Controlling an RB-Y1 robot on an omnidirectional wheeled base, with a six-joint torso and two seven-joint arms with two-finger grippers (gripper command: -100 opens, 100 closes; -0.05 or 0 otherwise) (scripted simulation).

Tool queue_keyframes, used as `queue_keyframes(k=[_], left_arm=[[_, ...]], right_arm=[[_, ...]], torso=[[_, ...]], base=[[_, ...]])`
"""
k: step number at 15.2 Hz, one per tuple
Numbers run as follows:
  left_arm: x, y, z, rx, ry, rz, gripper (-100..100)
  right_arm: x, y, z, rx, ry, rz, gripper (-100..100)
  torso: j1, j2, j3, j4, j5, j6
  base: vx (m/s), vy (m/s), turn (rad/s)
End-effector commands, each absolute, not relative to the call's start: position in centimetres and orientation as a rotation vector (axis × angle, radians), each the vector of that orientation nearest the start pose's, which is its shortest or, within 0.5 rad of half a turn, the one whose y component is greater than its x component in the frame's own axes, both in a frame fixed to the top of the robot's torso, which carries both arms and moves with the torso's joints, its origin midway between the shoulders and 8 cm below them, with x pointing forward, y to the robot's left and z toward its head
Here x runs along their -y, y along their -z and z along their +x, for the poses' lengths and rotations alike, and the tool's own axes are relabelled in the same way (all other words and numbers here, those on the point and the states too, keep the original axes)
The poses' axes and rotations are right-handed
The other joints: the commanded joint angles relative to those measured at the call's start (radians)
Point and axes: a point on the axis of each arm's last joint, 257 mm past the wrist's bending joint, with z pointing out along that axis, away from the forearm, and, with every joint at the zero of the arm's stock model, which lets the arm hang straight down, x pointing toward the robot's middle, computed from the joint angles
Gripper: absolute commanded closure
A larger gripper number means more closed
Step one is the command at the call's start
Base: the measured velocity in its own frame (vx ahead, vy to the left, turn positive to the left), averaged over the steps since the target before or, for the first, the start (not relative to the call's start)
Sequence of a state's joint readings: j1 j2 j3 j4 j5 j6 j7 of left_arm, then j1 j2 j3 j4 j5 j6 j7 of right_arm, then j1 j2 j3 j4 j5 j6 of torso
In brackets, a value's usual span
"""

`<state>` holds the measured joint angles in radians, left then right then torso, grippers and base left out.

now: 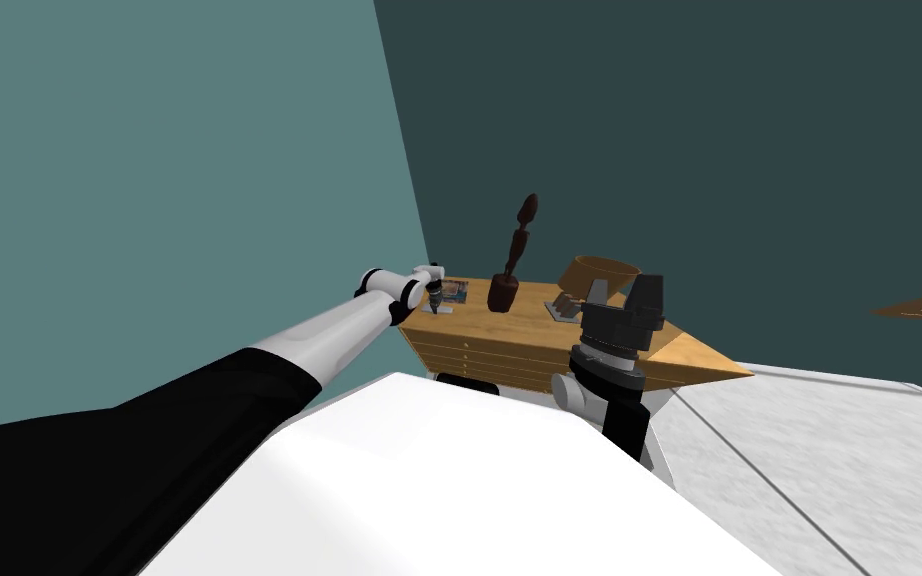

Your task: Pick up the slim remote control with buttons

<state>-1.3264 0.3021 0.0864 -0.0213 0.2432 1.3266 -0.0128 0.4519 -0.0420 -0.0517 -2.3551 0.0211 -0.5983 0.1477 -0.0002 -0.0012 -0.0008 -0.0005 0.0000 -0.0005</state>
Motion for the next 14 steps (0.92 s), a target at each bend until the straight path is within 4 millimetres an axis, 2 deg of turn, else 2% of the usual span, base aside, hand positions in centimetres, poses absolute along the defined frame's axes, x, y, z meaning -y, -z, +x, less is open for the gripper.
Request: queue_keyframes(k=[1,2,3,5,6,7,8,12,13,14], left_arm=[[-24.4,30.3,51.9,-2.185,-0.005,-2.227,-100],[-24.3,30.1,52.2,-2.184,0.001,-2.223,-100],[-24.4,31.6,51.8,-2.183,0.004,-2.223,-100],[-24.5,32.6,51.6,-2.182,0.004,-2.223,-100],[-24.5,32.6,51.6,-2.182,0.004,-2.223,-100],[-24.2,31.6,52.7,-2.177,0.038,-2.200,-100],[-24.3,31.8,52.5,-2.177,0.034,-2.203,100],[-24.3,31.8,52.5,-2.177,0.031,-2.205,100],[-24.4,30.9,52.0,-2.183,0.003,-2.222,100],[-24.4,30.9,52.0,-2.183,0.003,-2.222,100]], right_arm=[[27.2,-8.8,30.9,-0.529,-1.160,0.385,0],[27.2,-8.8,30.9,-0.529,-1.160,0.385,0],[27.2,-8.8,30.9,-0.529,-1.160,0.385,0],[27.2,-8.8,30.9,-0.529,-1.160,0.385,0],[27.2,-8.8,30.9,-0.529,-1.160,0.385,0],[27.2,-8.8,30.9,-0.529,-1.160,0.385,0],[27.2,-8.8,30.9,-0.529,-1.160,0.385,0],[27.2,-8.8,30.9,-0.529,-1.160,0.385,0],[27.2,-8.8,30.9,-0.529,-1.160,0.385,0],[27.2,-8.8,30.9,-0.529,-1.160,0.385,0]], torso=[[0.000,0.000,0.000,0.000,0.000,0.000],[0.000,0.001,0.000,0.000,0.000,0.000],[0.000,0.001,0.001,0.000,0.000,0.000],[0.000,0.000,0.000,0.000,0.000,0.000],[0.000,0.001,0.000,0.000,0.000,0.000],[0.000,0.001,0.001,0.000,0.000,0.000],[0.000,0.001,0.001,0.000,0.000,0.000],[0.000,0.000,0.000,0.000,0.000,0.000],[0.000,0.000,0.000,0.000,0.000,0.000],[0.000,0.000,0.000,0.000,0.000,0.000]], base=[[0.000,0.000,0.000],[0.000,0.000,0.000],[0.014,0.000,-0.011],[0.011,0.001,-0.004],[0.000,0.000,0.000],[0.000,0.000,0.000],[0.000,0.000,0.000],[0.000,0.000,0.000],[0.000,0.000,0.000],[0.000,0.000,0.000]])
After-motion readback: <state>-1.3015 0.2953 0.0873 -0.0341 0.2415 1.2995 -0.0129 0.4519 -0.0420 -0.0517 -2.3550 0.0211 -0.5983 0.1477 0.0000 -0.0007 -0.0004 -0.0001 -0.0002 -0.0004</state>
